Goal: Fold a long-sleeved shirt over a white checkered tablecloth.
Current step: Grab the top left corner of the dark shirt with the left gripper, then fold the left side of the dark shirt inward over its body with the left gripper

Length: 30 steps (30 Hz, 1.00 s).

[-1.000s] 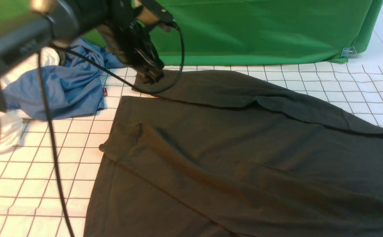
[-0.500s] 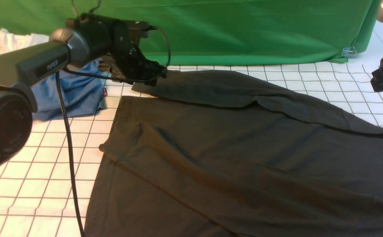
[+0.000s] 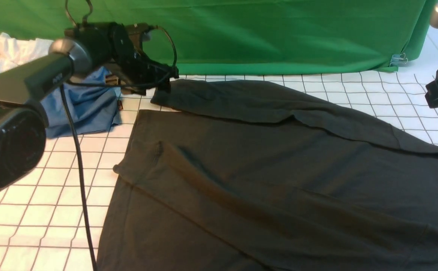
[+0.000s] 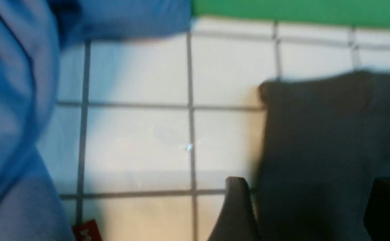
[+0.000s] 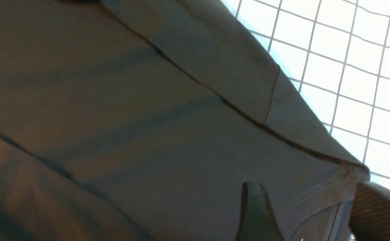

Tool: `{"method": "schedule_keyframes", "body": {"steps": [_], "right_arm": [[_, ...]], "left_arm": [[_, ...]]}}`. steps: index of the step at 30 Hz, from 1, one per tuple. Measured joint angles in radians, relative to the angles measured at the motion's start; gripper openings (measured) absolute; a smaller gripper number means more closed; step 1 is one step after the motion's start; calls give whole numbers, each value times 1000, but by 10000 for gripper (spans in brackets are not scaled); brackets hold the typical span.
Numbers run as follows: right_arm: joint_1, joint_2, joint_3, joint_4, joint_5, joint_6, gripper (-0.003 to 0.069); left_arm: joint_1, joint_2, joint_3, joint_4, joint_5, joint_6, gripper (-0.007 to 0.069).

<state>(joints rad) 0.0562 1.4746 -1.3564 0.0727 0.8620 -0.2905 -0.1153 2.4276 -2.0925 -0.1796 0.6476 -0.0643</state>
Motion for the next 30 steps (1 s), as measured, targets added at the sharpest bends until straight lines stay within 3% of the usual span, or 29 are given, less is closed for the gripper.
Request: {"method": "schedule_keyframes", "body": {"steps": [5,8,15,17,30], "right_arm": [[0,0,0,0,0,0,410],[0,0,0,0,0,0,410],[0,0,0,0,0,-1,410],[0,0,0,0,0,-2,410],[0,0,-1,-2,-22,-40,410]], "left_arm": [[0,14,-4,-13,-4,14,420],[0,16,-4,-36,-4,51,333],[-4,19,-6,-102,20,170,31],[-4,20,-20,-101,42,178,-10],[-4,-69,-344,-45,356,226,-33]]}}
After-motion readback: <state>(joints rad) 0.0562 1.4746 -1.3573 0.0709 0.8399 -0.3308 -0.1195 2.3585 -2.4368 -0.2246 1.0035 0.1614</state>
